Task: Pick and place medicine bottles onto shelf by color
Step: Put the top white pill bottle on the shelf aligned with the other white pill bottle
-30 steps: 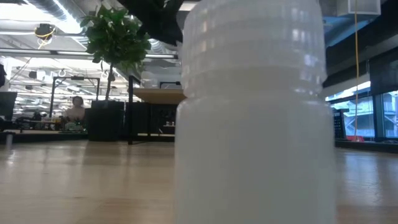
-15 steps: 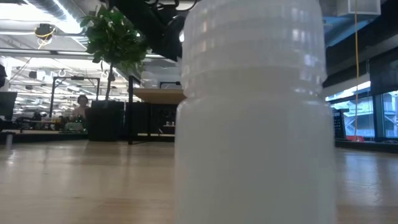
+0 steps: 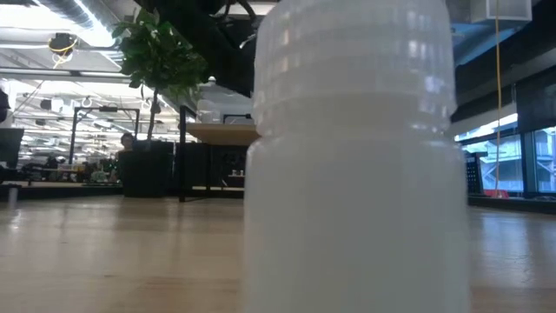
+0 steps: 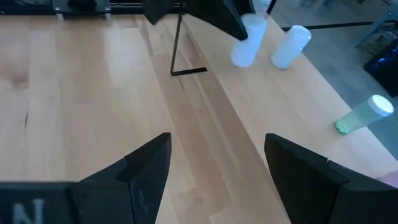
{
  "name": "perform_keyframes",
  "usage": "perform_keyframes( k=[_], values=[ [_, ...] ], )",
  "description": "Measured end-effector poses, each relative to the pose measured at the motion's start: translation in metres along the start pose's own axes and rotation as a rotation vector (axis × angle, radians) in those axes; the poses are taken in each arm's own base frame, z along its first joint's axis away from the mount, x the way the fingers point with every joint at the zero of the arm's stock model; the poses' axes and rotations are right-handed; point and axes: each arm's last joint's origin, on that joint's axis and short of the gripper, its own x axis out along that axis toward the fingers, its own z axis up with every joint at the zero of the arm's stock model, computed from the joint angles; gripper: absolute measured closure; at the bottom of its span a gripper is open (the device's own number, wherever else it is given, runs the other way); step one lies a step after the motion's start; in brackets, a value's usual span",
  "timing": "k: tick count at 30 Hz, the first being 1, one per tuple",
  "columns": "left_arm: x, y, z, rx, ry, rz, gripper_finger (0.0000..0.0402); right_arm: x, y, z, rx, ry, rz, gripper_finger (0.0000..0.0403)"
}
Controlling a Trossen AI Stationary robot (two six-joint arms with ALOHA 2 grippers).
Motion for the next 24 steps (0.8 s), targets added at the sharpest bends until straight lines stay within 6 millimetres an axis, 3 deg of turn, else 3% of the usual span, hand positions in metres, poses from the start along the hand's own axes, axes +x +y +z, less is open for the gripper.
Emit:
perform_keyframes(
  k=[24],
  values=[
    [0.014, 0.012, -0.001, 0.011, 0.015, 0.017, 0.0280, 0.000, 0.000, 0.000, 0.001, -0.003, 0.000, 0.0142]
  ],
)
